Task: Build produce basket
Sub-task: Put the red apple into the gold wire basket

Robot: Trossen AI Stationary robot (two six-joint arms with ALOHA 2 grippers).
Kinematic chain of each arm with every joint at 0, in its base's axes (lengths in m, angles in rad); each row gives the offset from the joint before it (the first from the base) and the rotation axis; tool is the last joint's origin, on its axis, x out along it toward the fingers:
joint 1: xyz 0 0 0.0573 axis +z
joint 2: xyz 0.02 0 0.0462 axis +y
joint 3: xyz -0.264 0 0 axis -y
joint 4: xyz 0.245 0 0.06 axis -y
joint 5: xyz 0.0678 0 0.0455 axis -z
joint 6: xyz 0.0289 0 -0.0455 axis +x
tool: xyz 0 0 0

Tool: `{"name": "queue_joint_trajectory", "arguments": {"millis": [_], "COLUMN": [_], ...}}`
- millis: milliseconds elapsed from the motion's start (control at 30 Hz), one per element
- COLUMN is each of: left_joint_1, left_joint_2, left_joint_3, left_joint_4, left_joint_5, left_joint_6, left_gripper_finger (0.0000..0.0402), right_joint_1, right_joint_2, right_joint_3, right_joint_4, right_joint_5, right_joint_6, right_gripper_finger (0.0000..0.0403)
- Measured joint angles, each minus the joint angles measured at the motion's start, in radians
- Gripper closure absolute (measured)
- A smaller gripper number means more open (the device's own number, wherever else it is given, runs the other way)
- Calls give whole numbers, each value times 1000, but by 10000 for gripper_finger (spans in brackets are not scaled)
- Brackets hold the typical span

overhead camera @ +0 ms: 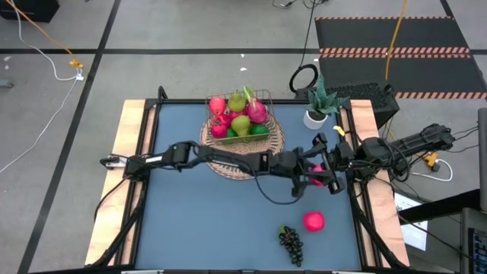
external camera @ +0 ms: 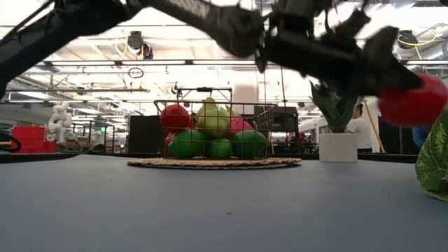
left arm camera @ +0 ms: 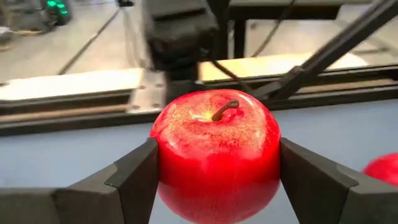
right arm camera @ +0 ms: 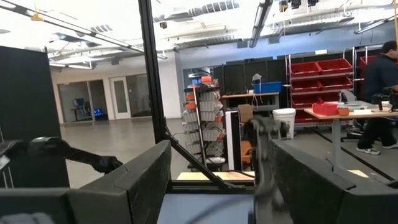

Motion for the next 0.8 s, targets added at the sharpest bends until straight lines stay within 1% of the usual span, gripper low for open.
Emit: {"name": "queue_joint_trajectory", "arguments": {"millis": [67,200,333,467,567,700,800], "left_joint_1": [0,-8,-6,0,0,0,7], "left_joint_2": [-53,-136,-209,-274,-298,-324,-347], "left_joint_3": [0,0,0,0,0,0,0], "left_joint_4": [-106,-226,-320,-497,-639,-759,-794], "left_joint_5": [-44,-150,-224,-360,-467,-550,-580], "left_joint_6": [31,81,91,77,39,4,-3], "left_gripper_finger": [114,102,119,120,119,109,118], "right_joint_1": [0,0,0,10,30,62,81], "right_joint_2": [-6,-10,-13,-16,-28,-43,-51], "right_joint_3": [0,0,0,0,0,0,0], "right_joint_4": [-7,-21,-17,-17,-18,-21,-21], "right_joint_5": [0,0,0,-1,-2,-3,-2], "right_joint_6": [0,13,19,19,19,0,-7], "right_gripper_finger": [138,138,138,138,138,138,138]}}
